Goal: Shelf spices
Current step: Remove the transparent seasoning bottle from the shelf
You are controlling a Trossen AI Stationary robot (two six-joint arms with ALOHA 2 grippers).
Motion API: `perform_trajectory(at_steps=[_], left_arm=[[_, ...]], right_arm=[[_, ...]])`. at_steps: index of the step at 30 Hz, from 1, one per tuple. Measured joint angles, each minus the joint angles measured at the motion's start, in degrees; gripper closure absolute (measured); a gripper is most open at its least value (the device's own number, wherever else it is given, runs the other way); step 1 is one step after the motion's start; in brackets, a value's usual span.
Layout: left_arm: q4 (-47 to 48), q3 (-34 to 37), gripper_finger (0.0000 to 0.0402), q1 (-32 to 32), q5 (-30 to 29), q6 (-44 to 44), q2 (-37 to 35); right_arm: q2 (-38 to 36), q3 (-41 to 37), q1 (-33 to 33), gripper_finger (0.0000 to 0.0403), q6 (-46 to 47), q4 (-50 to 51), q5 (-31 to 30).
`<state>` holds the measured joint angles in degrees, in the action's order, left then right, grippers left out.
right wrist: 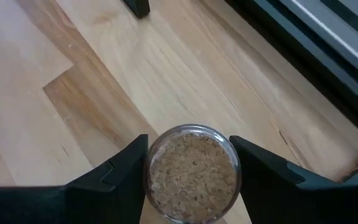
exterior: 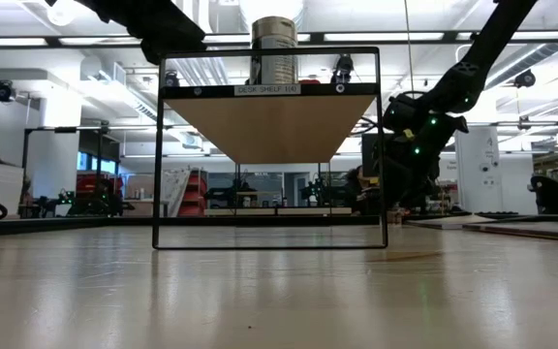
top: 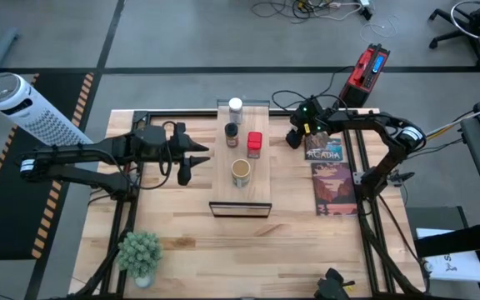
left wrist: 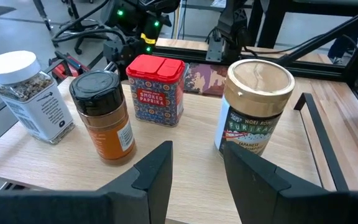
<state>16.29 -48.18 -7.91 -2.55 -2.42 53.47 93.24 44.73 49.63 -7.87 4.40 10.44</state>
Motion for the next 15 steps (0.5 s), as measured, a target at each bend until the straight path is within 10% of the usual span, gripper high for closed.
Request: perform_trajectory(at_steps=[15], left_arm=[[0.00, 0.00, 0.0269, 0.00, 0.00, -0.02, 0.00]], right_arm=[[-18.58, 0.00, -0.10, 0.0203, -0.37, 1.60, 1.13]])
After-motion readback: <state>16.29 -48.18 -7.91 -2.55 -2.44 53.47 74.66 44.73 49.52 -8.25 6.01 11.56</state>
